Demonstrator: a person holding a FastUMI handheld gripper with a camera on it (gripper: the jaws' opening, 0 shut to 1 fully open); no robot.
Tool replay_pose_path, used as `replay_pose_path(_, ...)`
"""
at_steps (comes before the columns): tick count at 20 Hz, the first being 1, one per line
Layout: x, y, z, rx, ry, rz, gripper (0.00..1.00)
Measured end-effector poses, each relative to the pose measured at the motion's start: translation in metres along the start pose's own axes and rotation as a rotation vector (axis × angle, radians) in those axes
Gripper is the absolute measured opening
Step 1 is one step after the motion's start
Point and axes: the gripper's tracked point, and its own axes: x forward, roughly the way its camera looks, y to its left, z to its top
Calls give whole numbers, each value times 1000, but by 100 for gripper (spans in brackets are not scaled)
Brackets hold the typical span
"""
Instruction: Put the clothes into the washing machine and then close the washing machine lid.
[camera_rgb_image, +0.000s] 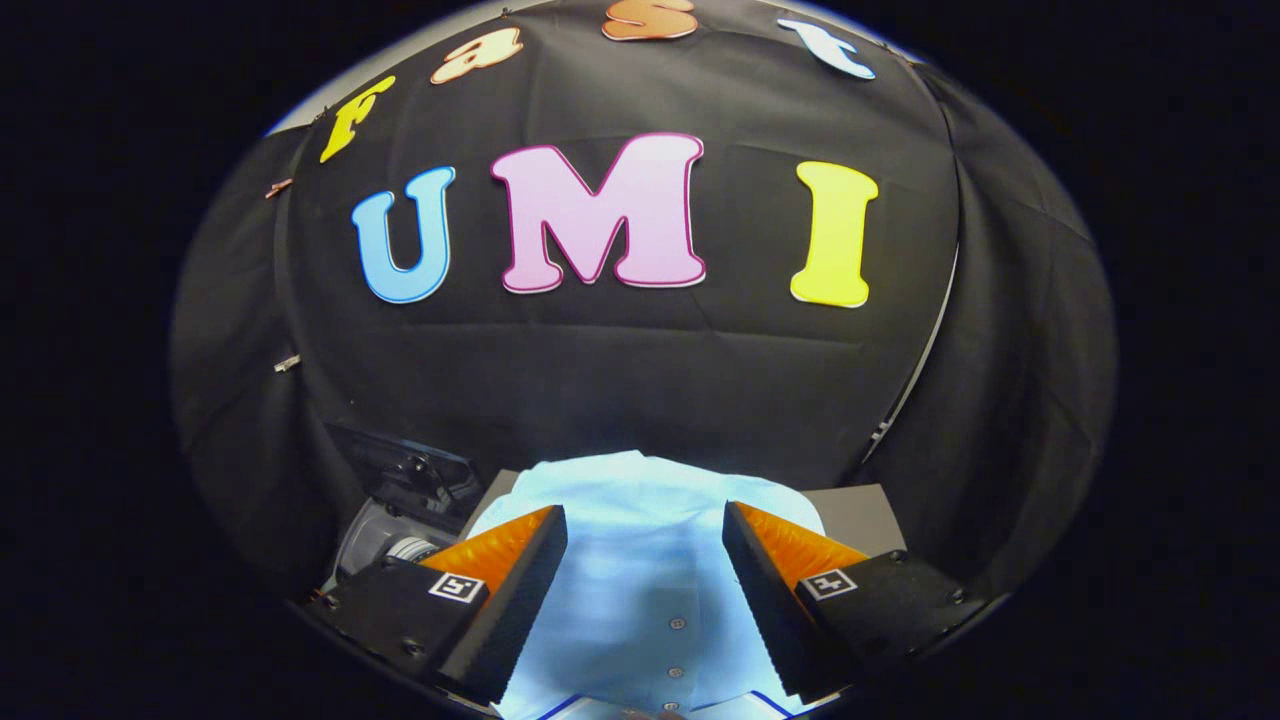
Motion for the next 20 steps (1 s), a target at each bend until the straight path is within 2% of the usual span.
replay_pose_path(4, 16, -13, -22, 17, 84, -21, 99)
replay_pose_path(8, 28, -17, -47, 27, 167, -7, 98)
replay_pose_path(12, 35, -17, -55, 60, 206, 19, 98)
replay_pose_path(17, 39, -12, -56, 53, 225, 39, 92)
replay_pose_path(19, 40, -6, -55, 62, 226, 80, 70)
replay_pose_path(20, 40, -6, -55, 71, 228, 84, 51)
